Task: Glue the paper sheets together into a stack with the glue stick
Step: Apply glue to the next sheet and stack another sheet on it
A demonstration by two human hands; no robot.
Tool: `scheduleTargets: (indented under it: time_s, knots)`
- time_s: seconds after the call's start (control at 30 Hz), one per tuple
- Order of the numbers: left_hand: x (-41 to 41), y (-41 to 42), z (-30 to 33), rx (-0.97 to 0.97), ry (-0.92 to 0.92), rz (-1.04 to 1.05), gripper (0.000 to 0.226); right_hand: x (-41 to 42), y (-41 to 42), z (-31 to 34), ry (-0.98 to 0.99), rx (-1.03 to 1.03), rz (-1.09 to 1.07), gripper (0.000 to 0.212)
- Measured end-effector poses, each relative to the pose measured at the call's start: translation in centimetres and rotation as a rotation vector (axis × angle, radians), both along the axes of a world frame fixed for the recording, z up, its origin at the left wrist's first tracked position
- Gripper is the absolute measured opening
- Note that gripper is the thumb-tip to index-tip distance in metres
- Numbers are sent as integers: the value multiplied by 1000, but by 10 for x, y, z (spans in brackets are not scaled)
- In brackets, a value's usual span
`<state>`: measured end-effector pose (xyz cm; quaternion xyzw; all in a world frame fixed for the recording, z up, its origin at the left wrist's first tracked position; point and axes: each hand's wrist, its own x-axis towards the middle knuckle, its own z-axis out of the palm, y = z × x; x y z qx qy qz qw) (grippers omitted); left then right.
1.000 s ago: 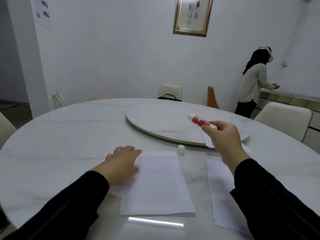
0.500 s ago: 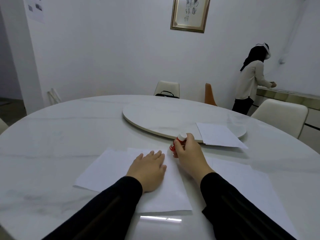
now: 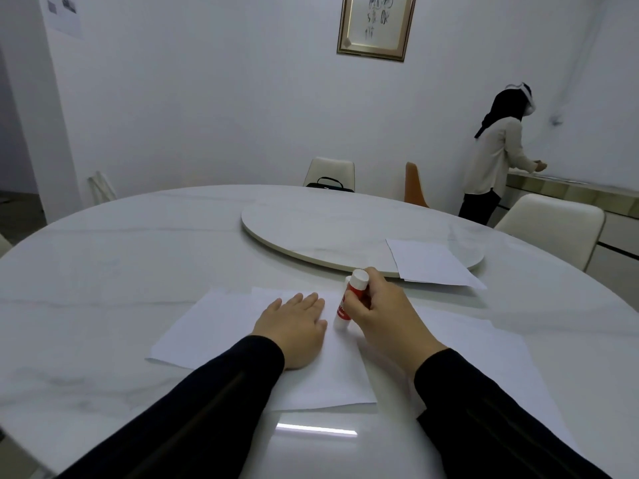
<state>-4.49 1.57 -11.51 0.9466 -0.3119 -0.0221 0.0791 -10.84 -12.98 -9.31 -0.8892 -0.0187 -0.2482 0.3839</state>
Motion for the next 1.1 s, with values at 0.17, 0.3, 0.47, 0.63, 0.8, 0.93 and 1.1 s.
scheduleTargets:
  time_s: [0.17,0.3,0.47,0.63,0.8,0.93,1.1]
  knots:
    - [-1,0,2,-2,11,7,53,-46,9,2,-9,-54,68,11]
    - [-1,0,1,-7,15,6,53,-79,12,4,-5,-45,97,20]
    - [-2,3,2,25,15,-2,54,-95,11,1,16,78,116,20]
    - [3,6,22,129,155,18,58,-93,-8,3,-103,741,79,30]
    - [-16,19,28,188,-112,373,60,-92,-17,7,-289,829,-145,23]
    - [-26,33,35,18,56,-53,53,-89,-12,4,-303,626,-192,13]
    - [-51,33,21,199,40,9,57,-69,-8,16,-228,498,-198,7]
